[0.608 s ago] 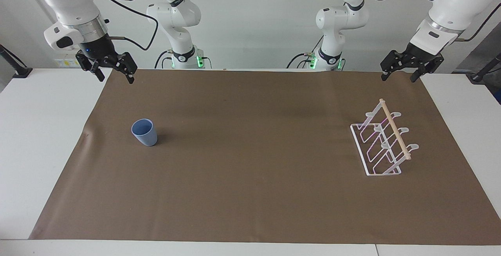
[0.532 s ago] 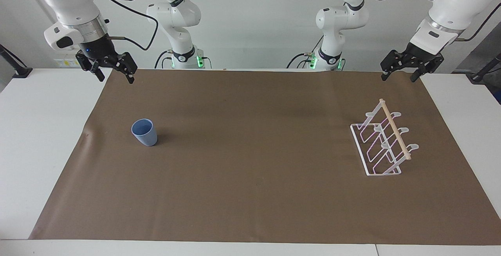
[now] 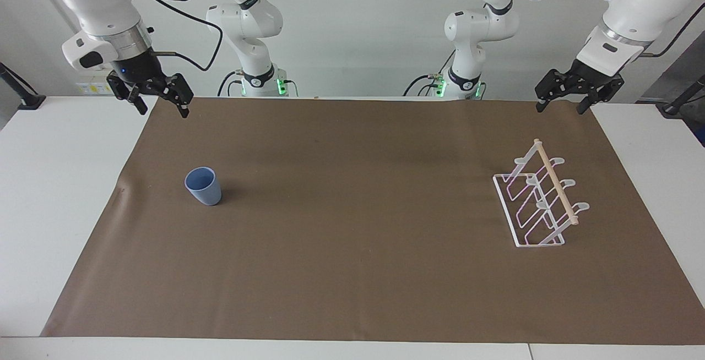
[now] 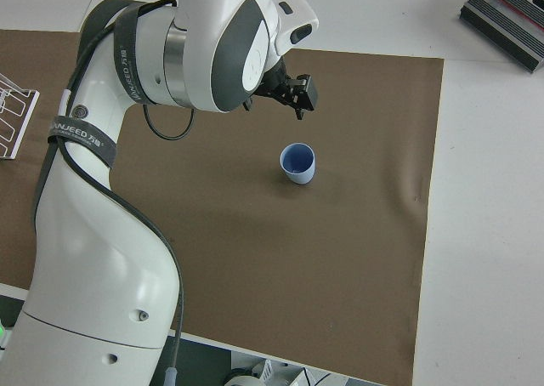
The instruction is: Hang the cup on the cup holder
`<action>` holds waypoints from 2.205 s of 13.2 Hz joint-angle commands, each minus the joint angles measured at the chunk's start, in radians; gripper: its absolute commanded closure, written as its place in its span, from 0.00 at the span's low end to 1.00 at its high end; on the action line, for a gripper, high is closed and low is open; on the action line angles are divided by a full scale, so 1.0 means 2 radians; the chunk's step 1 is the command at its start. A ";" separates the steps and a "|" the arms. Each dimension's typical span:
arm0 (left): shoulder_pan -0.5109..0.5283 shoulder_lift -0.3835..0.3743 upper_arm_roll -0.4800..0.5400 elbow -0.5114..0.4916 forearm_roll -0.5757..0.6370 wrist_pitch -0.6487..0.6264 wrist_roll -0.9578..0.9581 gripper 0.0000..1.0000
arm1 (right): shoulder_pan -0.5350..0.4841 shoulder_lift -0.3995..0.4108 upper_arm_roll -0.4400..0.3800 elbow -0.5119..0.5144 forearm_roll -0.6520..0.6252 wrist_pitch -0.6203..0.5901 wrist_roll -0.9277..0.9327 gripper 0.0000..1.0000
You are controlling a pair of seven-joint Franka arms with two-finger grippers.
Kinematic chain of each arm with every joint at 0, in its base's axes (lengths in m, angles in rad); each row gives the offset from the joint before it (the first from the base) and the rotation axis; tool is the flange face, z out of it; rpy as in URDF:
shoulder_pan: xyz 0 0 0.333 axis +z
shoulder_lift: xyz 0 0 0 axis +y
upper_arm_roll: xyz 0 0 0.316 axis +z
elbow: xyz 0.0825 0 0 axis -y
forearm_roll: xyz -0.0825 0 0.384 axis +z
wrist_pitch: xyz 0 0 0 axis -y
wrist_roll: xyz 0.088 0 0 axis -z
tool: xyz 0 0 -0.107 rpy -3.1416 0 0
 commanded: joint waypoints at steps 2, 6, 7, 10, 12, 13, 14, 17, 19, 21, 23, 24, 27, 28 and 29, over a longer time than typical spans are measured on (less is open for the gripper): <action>0.001 -0.015 -0.002 -0.016 0.005 0.003 0.000 0.00 | -0.002 -0.011 0.002 -0.014 0.006 0.010 0.003 0.00; 0.002 -0.015 -0.002 -0.016 0.005 0.004 0.001 0.00 | -0.002 -0.010 0.002 -0.013 0.006 0.010 0.003 0.00; 0.001 -0.015 -0.002 -0.016 0.005 0.004 0.001 0.00 | -0.002 -0.010 0.002 -0.013 0.006 0.010 0.003 0.00; 0.001 -0.015 -0.002 -0.016 0.004 0.004 0.000 0.00 | -0.009 -0.010 0.001 -0.013 0.006 0.011 0.005 0.00; 0.001 -0.015 -0.002 -0.016 0.004 0.004 0.000 0.00 | -0.009 -0.010 0.001 -0.014 0.006 0.011 0.002 0.00; 0.001 -0.015 -0.002 -0.016 0.004 0.004 0.000 0.00 | -0.006 -0.010 0.002 -0.014 0.006 0.012 0.002 0.00; 0.001 -0.014 -0.002 -0.015 0.003 0.004 0.000 0.00 | -0.005 -0.010 0.002 -0.014 0.006 0.014 0.003 0.00; -0.002 -0.015 -0.002 -0.016 -0.001 0.010 -0.001 0.00 | -0.004 -0.022 0.003 -0.045 0.007 0.036 0.003 0.00; 0.001 -0.015 -0.002 -0.015 -0.002 0.011 0.004 0.00 | -0.004 -0.030 0.003 -0.086 0.007 0.081 0.003 0.00; 0.000 -0.015 -0.002 -0.015 -0.001 0.011 0.005 0.00 | -0.002 -0.028 0.004 -0.120 0.007 0.123 0.005 0.00; 0.001 -0.015 -0.002 -0.015 0.000 0.010 0.005 0.00 | -0.002 -0.022 0.006 -0.148 0.007 0.165 0.005 0.00; 0.001 -0.015 -0.002 -0.015 0.000 0.010 0.005 0.00 | -0.002 -0.019 0.006 -0.161 0.007 0.180 0.003 0.00; 0.001 -0.015 -0.002 -0.016 -0.001 0.011 0.004 0.00 | -0.002 -0.006 0.009 -0.182 0.007 0.216 0.003 0.00; 0.001 -0.015 -0.002 -0.015 0.000 0.012 0.001 0.00 | -0.002 0.000 0.011 -0.188 0.007 0.224 0.003 0.00; 0.000 -0.015 -0.002 -0.016 0.000 0.012 -0.001 0.00 | 0.002 0.004 0.013 -0.192 0.007 0.229 0.000 0.00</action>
